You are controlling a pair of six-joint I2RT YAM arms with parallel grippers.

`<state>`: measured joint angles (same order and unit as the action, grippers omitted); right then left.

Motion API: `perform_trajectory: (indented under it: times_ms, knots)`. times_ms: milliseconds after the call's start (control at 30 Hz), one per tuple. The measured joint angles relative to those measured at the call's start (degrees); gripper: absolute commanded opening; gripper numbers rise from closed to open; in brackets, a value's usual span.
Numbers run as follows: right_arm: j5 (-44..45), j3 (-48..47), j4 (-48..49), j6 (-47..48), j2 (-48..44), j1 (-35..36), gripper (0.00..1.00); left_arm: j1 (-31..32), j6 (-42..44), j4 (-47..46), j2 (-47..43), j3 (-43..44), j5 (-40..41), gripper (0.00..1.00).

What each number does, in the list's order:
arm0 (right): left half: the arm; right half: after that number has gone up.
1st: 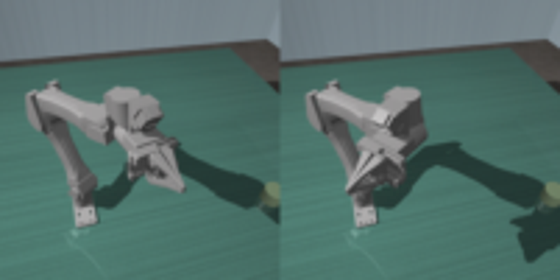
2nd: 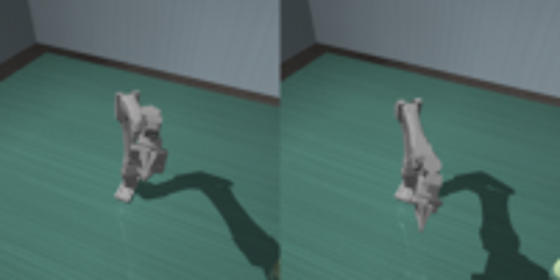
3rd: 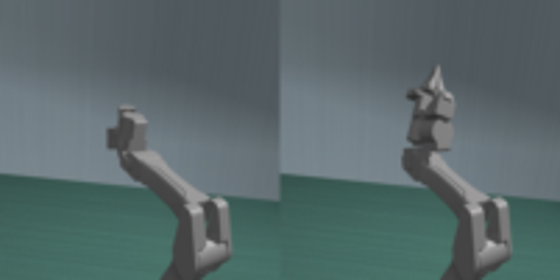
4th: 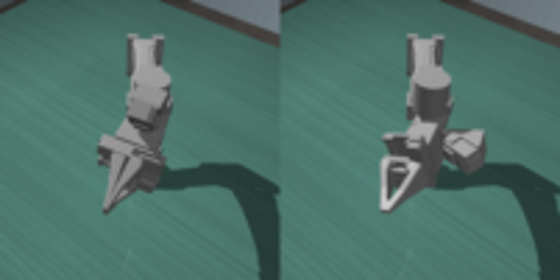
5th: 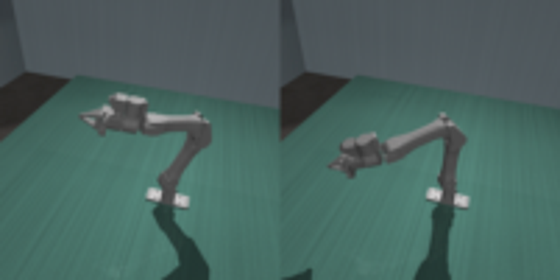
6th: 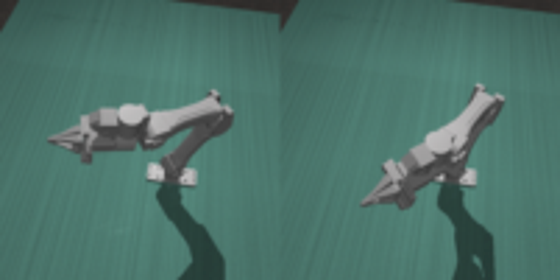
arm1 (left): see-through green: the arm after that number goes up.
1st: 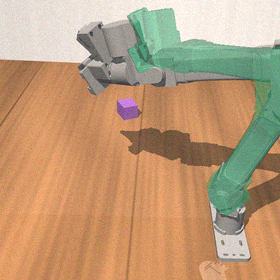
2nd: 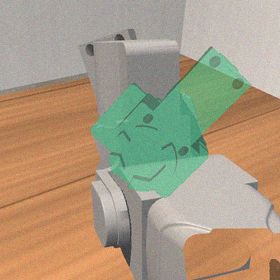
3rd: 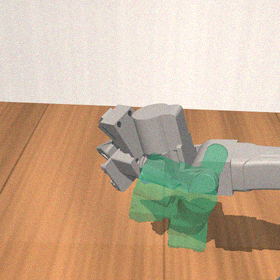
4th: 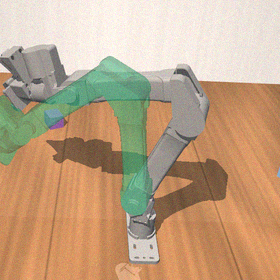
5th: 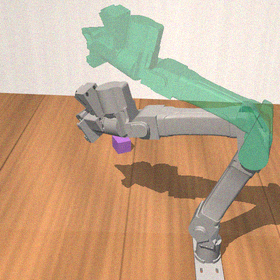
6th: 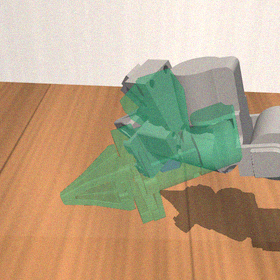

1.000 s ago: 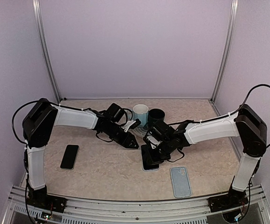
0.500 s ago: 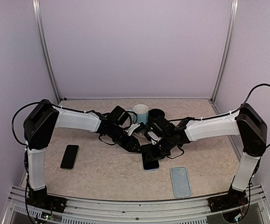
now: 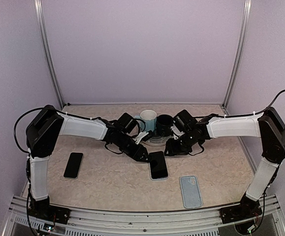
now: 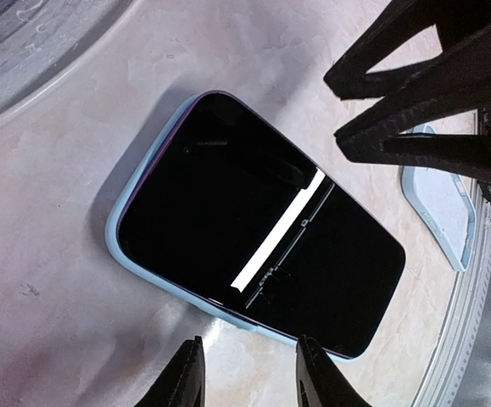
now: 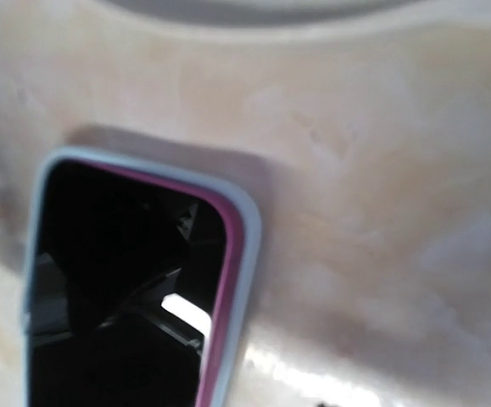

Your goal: Put the phone into the phone case

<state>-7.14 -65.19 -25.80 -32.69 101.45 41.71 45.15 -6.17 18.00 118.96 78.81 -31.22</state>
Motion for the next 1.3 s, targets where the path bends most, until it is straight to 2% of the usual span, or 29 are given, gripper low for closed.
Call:
perform_trajectory:
  times_ms: [67,233,367,467,633,900,1067,1300]
  knots:
    - [-0.61,0.02,0.2,0.52,1.4,-0.07,0.21,0.0,-0.09,0.0,0.28,0.0,0.0,0.38]
    - [-2.29,0.83,1.86,0.48,2.58,-0.26,0.19,0.02,-0.7,-0.22,1.16,-0.02,-0.04,0.38]
    - [-3.54,1.64,2.97,0.37,2.6,-0.26,0.28,0.13,-1.25,-0.57,2.34,-0.02,-0.2,0.38]
    - [-3.56,1.73,3.15,0.35,2.6,-0.26,0.3,0.28,-1.31,-1.05,2.47,-0.02,-0.5,0.38]
    - [-3.78,1.88,3.45,0.42,2.6,-0.26,0.15,0.33,-1.31,-1.14,2.51,-0.02,-0.52,0.38]
    - [-7.08,4.11,7.85,0.0,2.6,-0.26,0.12,0.33,-1.31,-1.14,2.51,0.0,-0.52,0.38]
    - [-7.96,3.93,8.22,-0.31,3.15,-0.2,0.02,0.33,-1.31,-1.31,2.64,0.0,-0.63,0.36]
    - [-4.02,1.27,5.9,-1.51,4.24,1.57,0.0,0.33,-1.31,-1.53,3.43,0.76,-1.38,0.35]
